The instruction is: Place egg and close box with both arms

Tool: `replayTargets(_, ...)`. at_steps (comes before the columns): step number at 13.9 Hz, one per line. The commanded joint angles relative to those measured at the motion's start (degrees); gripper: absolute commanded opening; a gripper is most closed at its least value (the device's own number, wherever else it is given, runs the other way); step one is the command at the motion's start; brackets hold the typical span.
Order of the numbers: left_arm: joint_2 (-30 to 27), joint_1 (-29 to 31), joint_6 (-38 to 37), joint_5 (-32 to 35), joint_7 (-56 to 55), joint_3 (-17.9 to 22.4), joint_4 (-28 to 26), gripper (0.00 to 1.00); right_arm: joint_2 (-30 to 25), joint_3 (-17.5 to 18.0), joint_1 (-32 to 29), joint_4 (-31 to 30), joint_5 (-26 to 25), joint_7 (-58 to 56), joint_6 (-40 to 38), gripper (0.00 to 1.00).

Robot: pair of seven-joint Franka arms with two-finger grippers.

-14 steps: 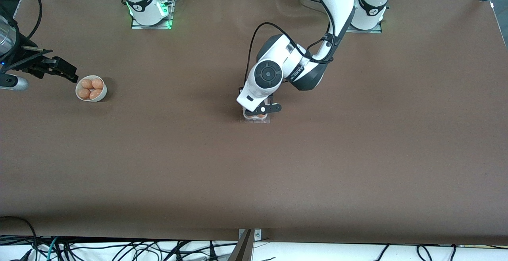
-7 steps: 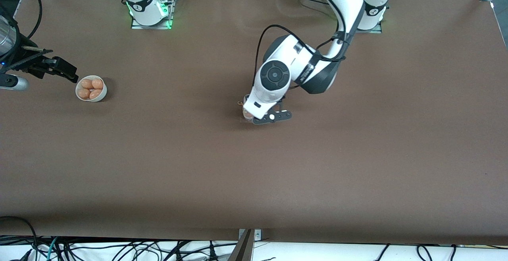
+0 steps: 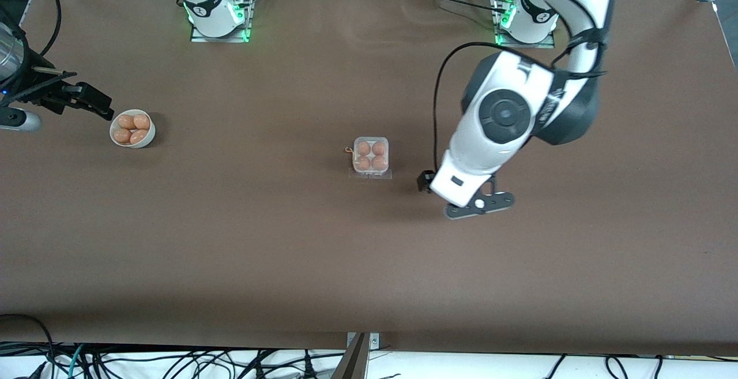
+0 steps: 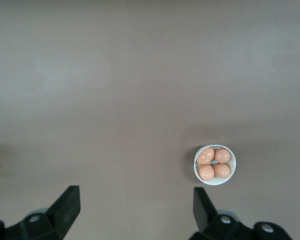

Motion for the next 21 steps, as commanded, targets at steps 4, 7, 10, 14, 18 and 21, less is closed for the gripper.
replayTargets(4,-5.0,6.7,-5.3,1.7,7.3,1.4,0.9,1.00,0.1,-0.1,0.1,0.7,0.8,0.2,-0.1,1.00)
replayTargets(7,-8.3,12.2,-10.6,1.7,14.8,0.9,1.9,1.00,0.1,-0.1,0.1,0.7,0.8,0.0,-0.1,1.00)
replayTargets(10,-14.0,14.3,-12.1,5.2,23.9,1.2,-2.7,1.00,0.1,-0.1,0.1,0.7,0.8,0.0,-0.1,1.00)
replayTargets(14,-20.9,16.2,-13.3,6.9,26.6,1.3,-11.0,1.00,0.1,-0.1,0.2,0.7,0.8,0.1,-0.1,1.00)
replayTargets(18,-25.5,19.3,-15.1,6.9,31.9,1.1,-15.8,1.00,0.1,-0.1,0.1,0.7,0.8,0.0,-0.1,1.00)
replayTargets(21,-27.8,21.8,-16.8,6.9,33.5,0.8,-17.8,1.00,0.1,-0.1,0.1,0.7,0.8,0.0,-0.1,1.00)
